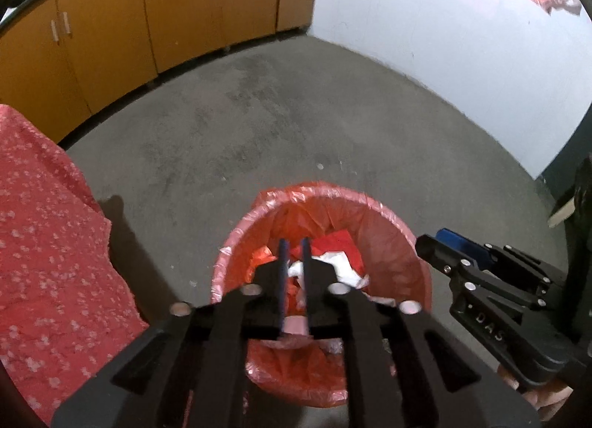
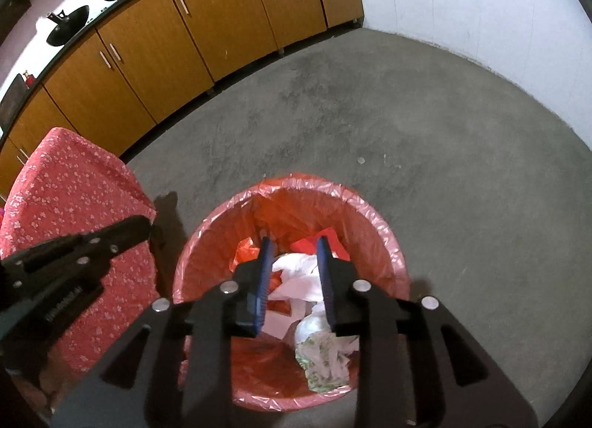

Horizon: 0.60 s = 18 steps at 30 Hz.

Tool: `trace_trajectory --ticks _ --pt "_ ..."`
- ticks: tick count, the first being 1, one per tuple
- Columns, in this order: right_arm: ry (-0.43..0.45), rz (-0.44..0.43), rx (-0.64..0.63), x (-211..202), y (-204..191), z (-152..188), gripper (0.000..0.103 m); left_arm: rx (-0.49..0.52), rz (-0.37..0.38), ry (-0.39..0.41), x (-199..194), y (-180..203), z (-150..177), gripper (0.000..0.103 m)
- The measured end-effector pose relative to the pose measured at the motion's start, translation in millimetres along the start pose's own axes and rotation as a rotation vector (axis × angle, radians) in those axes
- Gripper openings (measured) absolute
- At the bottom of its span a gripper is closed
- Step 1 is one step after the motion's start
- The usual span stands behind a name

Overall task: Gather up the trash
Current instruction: 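Move both open tools back to the bags on the bed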

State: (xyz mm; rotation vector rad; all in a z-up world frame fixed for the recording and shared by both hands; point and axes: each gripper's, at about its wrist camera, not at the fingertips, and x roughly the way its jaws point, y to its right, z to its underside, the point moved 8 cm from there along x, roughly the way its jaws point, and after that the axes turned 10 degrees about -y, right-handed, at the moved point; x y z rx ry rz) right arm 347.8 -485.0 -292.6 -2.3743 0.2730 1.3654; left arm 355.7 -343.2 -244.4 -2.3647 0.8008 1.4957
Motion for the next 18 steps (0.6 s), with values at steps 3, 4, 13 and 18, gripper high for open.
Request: trace_trajectory --ticks 3,4,13,18 --pt "0.043 0.007 -0.036 -21 -11 -10 0.033 -0.045 0.006 0.053 -29 -14 -7 0.031" --pt "0.057 0.008 -0.05 -28 -15 -14 0.034 -0.057 0.01 0.078 -45 -21 -10 0.031" --pt "0.194 -0.124 -0.252 -106 -152 -46 0.058 -0.23 -0.048 0.276 -174 -131 8 0.056" --pt "0.188 -0.255 -0.377 -119 -266 -39 0.063 -0.345 -0.19 0.353 -237 -222 50 0.065"
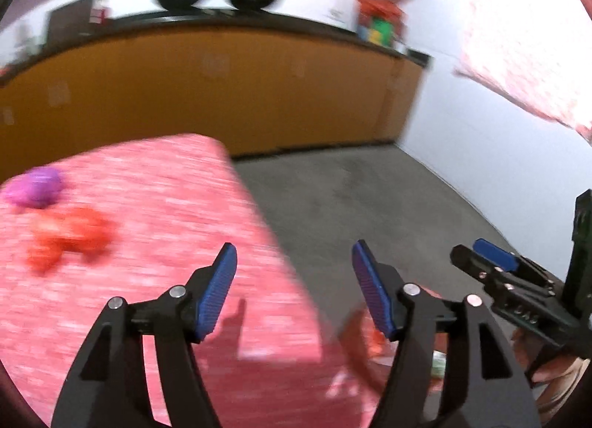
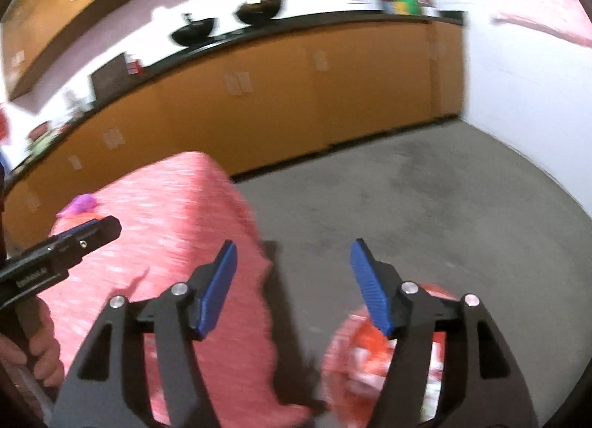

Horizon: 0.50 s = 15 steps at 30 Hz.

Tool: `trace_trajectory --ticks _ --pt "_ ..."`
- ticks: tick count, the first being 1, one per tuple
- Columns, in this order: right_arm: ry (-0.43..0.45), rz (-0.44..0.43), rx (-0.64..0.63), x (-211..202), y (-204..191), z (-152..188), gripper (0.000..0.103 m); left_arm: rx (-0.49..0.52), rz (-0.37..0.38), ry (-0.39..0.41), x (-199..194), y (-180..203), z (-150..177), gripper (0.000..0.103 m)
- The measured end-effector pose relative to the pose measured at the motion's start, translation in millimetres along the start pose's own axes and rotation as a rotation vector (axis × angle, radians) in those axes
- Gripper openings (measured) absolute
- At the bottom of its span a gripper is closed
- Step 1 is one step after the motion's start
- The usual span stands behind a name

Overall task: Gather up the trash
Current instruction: 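Move both open tools back to the bags on the bed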

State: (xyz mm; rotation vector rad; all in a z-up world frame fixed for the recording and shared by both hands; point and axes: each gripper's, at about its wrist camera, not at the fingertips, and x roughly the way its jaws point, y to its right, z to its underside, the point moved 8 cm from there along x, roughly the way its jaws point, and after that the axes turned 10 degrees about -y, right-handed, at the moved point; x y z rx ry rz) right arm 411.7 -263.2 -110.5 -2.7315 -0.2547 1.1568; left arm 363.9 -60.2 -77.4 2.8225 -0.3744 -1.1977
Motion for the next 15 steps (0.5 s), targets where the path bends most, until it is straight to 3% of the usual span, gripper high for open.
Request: trace_trajectory --ticks 7,11,15 --pt "-0.066 -0.156 -0.212 56 -171 -15 0.063 -0.161 -0.218 0.059 -52 -165 10 0.067" --pt "-0.1 -0.206 -0.299 88 -245 -16 0.066 -0.215 -0.341 0.067 -69 -230 22 0.067" --pt "-0.125 -0.211 -0.367 111 -286 -14 0.072 -0.251 -0.403 0.061 -79 -272 32 0.07"
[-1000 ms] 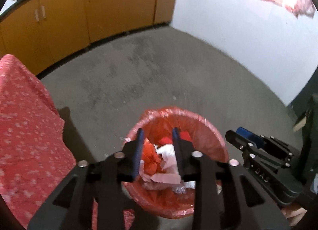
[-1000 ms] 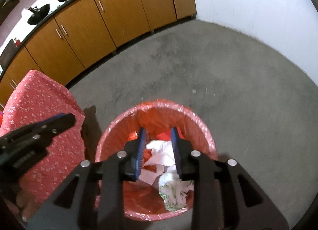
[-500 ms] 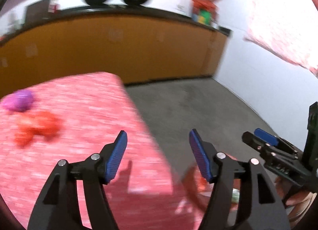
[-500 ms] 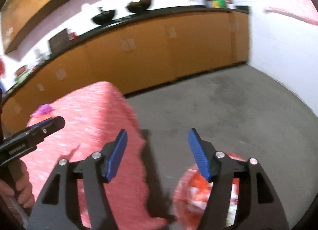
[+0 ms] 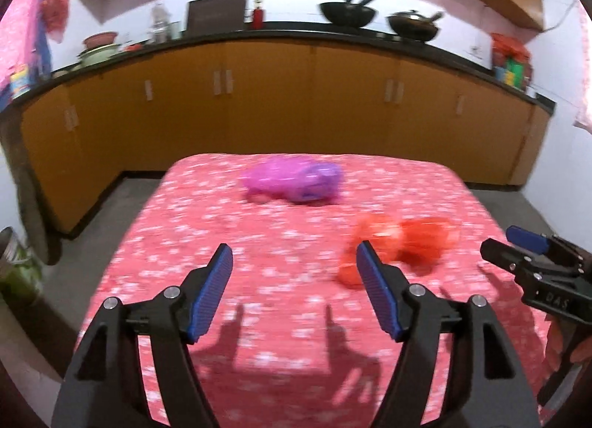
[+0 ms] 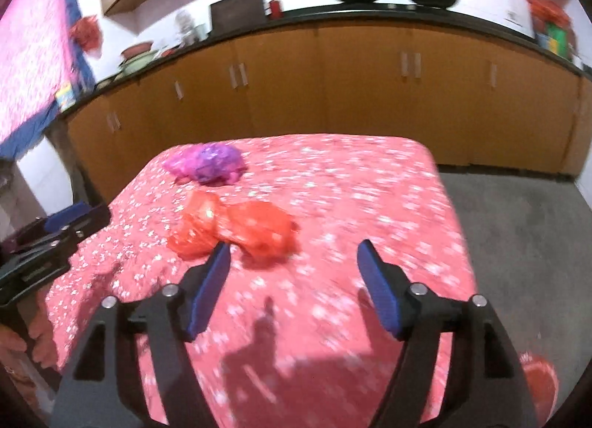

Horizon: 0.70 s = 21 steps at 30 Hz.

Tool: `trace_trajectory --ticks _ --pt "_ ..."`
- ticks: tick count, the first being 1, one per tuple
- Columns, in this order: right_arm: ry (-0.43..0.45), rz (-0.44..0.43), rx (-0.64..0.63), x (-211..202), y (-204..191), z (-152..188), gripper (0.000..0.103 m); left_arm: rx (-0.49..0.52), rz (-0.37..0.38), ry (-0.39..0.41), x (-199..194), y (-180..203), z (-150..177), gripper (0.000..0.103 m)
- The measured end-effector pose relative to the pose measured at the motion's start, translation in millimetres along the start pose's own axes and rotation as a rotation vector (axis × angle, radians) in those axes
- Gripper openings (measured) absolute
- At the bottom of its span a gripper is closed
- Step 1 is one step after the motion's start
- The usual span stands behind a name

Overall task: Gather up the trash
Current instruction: 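Move both open tools back to the bags on the bed, then grasp the red bags with the right tool while the left grasps the purple bag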

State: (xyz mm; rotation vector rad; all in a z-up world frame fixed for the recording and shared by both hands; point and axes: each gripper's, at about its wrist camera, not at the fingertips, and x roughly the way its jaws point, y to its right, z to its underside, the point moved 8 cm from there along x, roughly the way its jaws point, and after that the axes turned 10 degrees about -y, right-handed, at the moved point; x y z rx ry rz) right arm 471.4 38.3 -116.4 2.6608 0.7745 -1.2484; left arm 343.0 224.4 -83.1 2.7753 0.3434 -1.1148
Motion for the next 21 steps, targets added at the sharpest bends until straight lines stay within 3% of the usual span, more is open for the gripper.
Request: trace_trajectory --ticks 9,10,12,15,21 --pt "-0.062 0.03 -0.087 55 -27 -24 0.074 -0.038 -0.017 -0.023 24 -48 -4 0.072" --pt "-0.077 0.022 -0.084 60 -28 -24 0.069 -0.048 -0.008 -0.027 27 -51 -7 0.072" --pt "-0.115 0.015 -0.088 70 -29 -21 0.036 -0.063 0.0 -0.035 33 -57 -11 0.072" --pt "-0.135 0.0 -0.074 74 -25 -12 0.017 -0.069 0.003 -0.041 42 -58 -18 0.072" --pt "-0.064 0.03 0.038 49 9 -5 0.014 -0.067 -0.026 -0.044 68 -55 -40 0.076"
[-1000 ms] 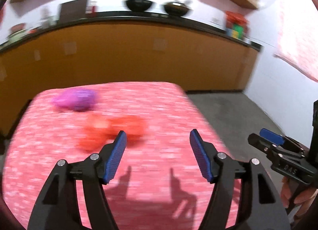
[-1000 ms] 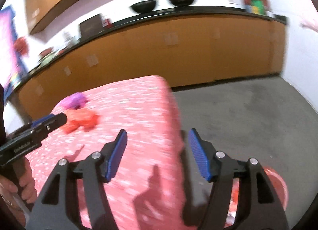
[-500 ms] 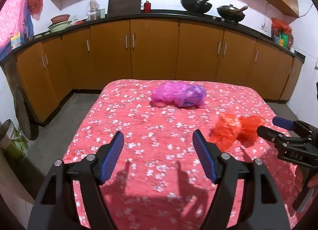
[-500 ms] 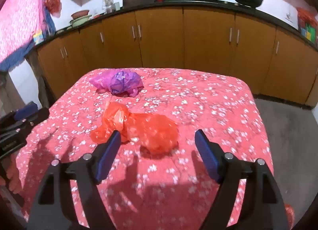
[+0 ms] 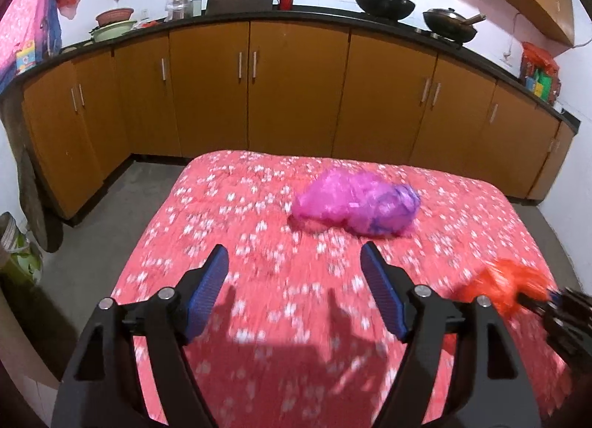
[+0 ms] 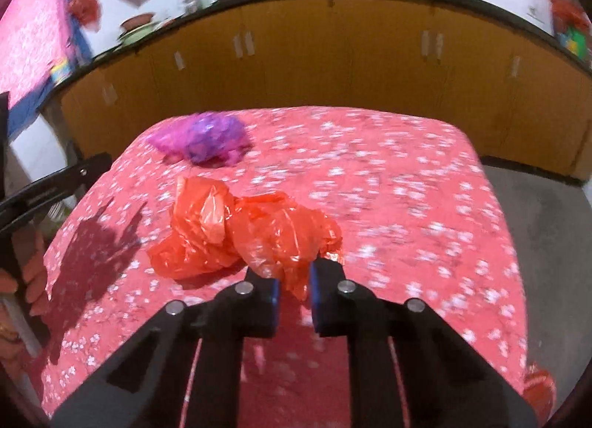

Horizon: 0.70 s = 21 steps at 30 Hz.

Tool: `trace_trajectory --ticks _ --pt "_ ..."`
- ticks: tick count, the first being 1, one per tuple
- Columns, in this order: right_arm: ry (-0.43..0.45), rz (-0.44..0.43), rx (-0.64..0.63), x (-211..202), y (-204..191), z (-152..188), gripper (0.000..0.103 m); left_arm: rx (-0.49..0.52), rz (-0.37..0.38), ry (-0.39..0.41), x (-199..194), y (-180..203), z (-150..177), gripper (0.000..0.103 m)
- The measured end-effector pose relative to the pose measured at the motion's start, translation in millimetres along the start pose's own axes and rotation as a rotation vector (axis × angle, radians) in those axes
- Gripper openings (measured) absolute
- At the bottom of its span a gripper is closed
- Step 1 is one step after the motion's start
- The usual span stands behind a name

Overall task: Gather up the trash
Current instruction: 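Grasp the red bags with the right tool while the left grasps the purple bag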

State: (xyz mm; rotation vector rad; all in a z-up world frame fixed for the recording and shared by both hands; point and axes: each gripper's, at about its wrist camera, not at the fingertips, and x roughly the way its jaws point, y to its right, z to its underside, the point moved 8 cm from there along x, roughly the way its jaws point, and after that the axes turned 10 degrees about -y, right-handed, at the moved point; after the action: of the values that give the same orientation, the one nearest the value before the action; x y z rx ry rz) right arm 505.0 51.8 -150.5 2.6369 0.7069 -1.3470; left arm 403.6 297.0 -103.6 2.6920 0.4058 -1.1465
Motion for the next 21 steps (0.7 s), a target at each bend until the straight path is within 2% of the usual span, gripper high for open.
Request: trace_trajectory --ticks 6,11,17,18,19,21 --pt "0.007 0.032 0.051 -11 26 8 0.014 0.023 -0.04 -0.005 30 12 -26 0.079" --pt "-0.002 0.026 0.046 -9 28 8 0.014 -0.049 -0.021 -0.015 49 8 -45 0.082" --pt "-0.001 0.038 -0.034 -8 10 9 0.014 -0.087 -0.008 -0.115 82 8 -53 0.082" --pt "0.0 0.042 -0.049 -8 7 9 0.014 -0.096 -0.001 -0.126 85 7 -52 0.078" --pt "0.001 0.049 -0.068 -8 4 9 0.014 -0.108 0.024 -0.144 89 7 -50 0.066" --pt "0.002 0.057 -0.095 -8 -1 10 0.014 -0.103 0.058 -0.166 93 11 -46 0.052"
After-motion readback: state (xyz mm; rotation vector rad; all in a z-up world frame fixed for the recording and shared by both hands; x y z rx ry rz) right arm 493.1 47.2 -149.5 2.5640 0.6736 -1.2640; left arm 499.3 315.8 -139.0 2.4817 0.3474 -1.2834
